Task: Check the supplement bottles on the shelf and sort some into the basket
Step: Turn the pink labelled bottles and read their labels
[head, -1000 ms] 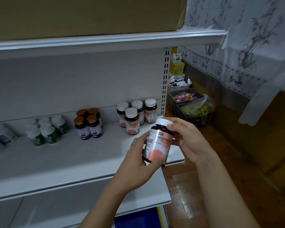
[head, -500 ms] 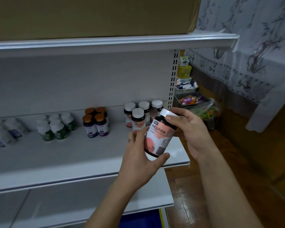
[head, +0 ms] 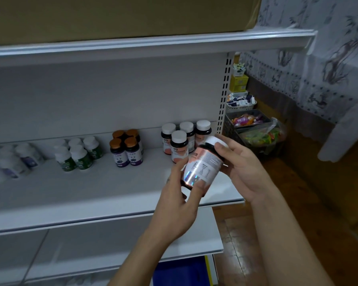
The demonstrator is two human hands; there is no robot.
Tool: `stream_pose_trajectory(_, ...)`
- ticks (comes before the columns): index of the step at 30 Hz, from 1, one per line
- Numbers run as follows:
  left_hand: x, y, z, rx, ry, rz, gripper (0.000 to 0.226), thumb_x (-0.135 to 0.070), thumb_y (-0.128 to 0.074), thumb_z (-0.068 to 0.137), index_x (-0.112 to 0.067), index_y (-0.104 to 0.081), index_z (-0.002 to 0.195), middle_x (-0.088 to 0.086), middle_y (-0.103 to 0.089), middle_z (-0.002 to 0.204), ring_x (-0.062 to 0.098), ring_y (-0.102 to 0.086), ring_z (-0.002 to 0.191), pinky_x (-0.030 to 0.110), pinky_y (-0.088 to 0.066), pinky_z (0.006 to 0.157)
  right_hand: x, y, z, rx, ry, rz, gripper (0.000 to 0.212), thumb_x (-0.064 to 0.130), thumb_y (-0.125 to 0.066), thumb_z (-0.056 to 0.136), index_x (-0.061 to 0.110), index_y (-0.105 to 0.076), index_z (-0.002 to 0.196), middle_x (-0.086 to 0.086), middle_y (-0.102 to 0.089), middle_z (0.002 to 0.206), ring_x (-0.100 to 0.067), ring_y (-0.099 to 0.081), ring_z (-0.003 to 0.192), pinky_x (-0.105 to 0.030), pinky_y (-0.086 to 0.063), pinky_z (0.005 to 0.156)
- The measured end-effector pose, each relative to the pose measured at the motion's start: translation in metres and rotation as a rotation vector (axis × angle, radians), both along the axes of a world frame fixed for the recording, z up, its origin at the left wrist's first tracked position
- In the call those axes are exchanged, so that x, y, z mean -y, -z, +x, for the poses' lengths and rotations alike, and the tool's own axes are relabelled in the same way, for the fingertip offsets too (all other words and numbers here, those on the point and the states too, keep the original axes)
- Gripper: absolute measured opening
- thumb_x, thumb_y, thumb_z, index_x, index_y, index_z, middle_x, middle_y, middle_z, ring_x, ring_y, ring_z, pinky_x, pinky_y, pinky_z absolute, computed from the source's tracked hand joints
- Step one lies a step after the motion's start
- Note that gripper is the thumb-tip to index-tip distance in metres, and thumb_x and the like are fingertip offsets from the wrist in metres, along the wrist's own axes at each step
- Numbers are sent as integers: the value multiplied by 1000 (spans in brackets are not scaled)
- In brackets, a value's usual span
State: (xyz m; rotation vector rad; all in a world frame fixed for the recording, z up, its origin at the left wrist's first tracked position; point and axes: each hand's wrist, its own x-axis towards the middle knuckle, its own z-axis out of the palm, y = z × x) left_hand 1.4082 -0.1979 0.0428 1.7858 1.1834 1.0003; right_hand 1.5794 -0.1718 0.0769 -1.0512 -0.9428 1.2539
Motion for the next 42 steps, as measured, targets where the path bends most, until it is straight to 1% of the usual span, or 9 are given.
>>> stream_pose_trajectory(7, -3, 0, -4, 74, 33, -78, 50, -46, -50, 85, -43, -37, 134, -12, -53, 122, 11, -62, 97, 14, -48, 70, 3, 5, 1, -14, 12, 19, 27, 9, -57, 91, 26, -68, 109, 2, -74, 99, -12, -68, 92, -26, -54, 71)
stream_pose_trajectory(11, -3, 1, -4, -54, 28, -44, 75, -63, -63, 73, -44, -31, 139, -20, -46, 124, -4, -52, 107, 17, -47, 78, 2, 7, -5, 33, 115, 13, 27, 13, -63, 88, 23, -66, 113, 4, -74, 93, -12, -68, 89, -29, -53, 72)
stream_pose_trajectory(14, -2, -1, -5, -108, 11, -39, 82, -57, -75, 70, -46, -28, 137, -22, -41, 123, -13, -45, 107, 14, -46, 79, 0, 7, -6, 61, 171, -4, 34, 19, -68, 86, 20, -63, 119, 0, -72, 102, -15, -68, 94, -30, -52, 73)
stream_pose_trajectory(18, -4, 0, -4, -171, -54, 8, 87, -54, -81, 66, -44, -32, 137, -17, -36, 120, 1, -50, 106, 23, -52, 87, 1, 6, -10, 113, 166, 11, 32, 23, -71, 83, 21, -65, 115, 7, -73, 96, -8, -69, 87, -23, -51, 63)
stream_pose_trajectory(22, -7, 2, -4, -199, -98, 67, 82, -46, -83, 67, -41, -37, 135, -17, -33, 111, 5, -51, 102, 24, -52, 87, 3, 2, -13, 159, 170, 15, 30, 27, -73, 81, 18, -67, 109, 7, -73, 90, -7, -69, 83, -17, -49, 57)
stream_pose_trajectory(27, -6, -1, -6, -163, -100, 104, 78, -45, -80, 70, -39, -37, 136, -17, -42, 111, -6, -46, 101, 12, -46, 77, 5, -5, -13, 163, 127, 9, 45, 42, -69, 70, 18, -69, 107, 3, -74, 96, -12, -69, 90, -26, -53, 68)
stream_pose_trajectory(33, -4, -3, -6, 7, -66, -4, 66, -43, -74, 79, -43, -38, 134, -16, -56, 110, 3, -58, 96, 18, -51, 72, 7, -3, -6, 134, 67, -2, 41, 42, -64, 76, 19, -70, 110, -4, -72, 107, -21, -64, 107, -36, -53, 84)
stream_pose_trajectory(38, -2, -8, -3, 103, -21, -18, 47, -34, -63, 91, -39, -42, 133, -13, -62, 100, 6, -61, 86, 17, -50, 64, 6, -3, -4, 43, 25, 23, 40, 37, -63, 79, 13, -69, 110, -7, -71, 101, -21, -65, 101, -35, -50, 84)
stream_pose_trajectory(42, -1, -12, -3, 147, 6, -38, 31, -27, -49, 99, -46, -43, 123, -14, -61, 104, 2, -61, 86, 15, -49, 66, 6, -4, -2, -29, -27, 25, 45, 32, -61, 80, 11, -64, 120, -6, -71, 103, -17, -66, 98, -30, -52, 80)
